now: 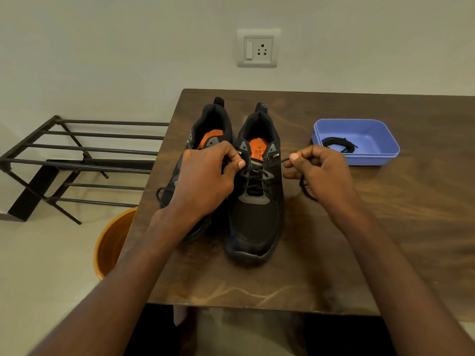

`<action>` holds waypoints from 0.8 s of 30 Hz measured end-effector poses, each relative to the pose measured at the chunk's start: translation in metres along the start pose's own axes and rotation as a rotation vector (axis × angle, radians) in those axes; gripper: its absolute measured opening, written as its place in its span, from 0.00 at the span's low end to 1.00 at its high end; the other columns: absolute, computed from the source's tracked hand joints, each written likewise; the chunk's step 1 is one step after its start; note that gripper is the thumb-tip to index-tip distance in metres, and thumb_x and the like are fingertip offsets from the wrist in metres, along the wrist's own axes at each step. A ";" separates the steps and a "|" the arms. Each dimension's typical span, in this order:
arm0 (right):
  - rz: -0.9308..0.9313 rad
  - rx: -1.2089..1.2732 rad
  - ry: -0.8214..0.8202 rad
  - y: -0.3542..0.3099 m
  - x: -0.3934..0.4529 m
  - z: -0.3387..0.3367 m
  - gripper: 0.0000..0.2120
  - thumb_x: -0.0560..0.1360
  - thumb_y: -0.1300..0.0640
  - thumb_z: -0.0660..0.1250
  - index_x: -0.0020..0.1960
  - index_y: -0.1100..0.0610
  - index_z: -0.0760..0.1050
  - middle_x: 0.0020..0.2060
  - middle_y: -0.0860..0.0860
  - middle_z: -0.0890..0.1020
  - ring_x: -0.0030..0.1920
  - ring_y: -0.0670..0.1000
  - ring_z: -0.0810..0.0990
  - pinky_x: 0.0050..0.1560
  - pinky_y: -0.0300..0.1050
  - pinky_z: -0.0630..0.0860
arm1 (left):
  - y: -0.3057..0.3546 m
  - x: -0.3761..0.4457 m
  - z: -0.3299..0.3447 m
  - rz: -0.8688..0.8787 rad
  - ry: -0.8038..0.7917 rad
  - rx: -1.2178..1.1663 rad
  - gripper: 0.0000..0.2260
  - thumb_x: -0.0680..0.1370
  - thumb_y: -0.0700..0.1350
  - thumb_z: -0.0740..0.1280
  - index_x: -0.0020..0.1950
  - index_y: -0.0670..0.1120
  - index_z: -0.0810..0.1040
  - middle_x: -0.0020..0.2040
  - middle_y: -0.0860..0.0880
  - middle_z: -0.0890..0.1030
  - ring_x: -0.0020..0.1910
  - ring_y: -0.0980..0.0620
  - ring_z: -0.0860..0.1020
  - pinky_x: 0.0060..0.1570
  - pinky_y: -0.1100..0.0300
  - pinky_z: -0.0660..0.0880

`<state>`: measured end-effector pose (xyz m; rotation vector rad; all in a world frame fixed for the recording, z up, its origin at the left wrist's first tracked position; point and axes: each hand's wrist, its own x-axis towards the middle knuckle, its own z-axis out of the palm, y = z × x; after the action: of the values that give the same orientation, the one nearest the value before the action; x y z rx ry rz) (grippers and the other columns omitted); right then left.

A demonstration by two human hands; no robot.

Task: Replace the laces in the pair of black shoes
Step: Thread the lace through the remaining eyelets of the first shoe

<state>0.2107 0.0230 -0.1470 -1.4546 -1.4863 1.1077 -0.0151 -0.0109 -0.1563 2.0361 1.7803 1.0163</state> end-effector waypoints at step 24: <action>-0.169 0.728 0.119 -0.041 -0.023 -0.008 0.11 0.80 0.64 0.68 0.62 0.57 0.78 0.44 0.57 0.86 0.44 0.56 0.85 0.45 0.45 0.83 | 0.043 -0.014 -0.017 -0.208 -0.349 -1.120 0.23 0.83 0.48 0.65 0.78 0.49 0.67 0.44 0.43 0.83 0.32 0.49 0.74 0.33 0.61 0.74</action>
<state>0.2056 0.0021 -0.1045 -0.8509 -0.9439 1.2518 0.0068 -0.0378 -0.1228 1.1783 0.8547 1.1184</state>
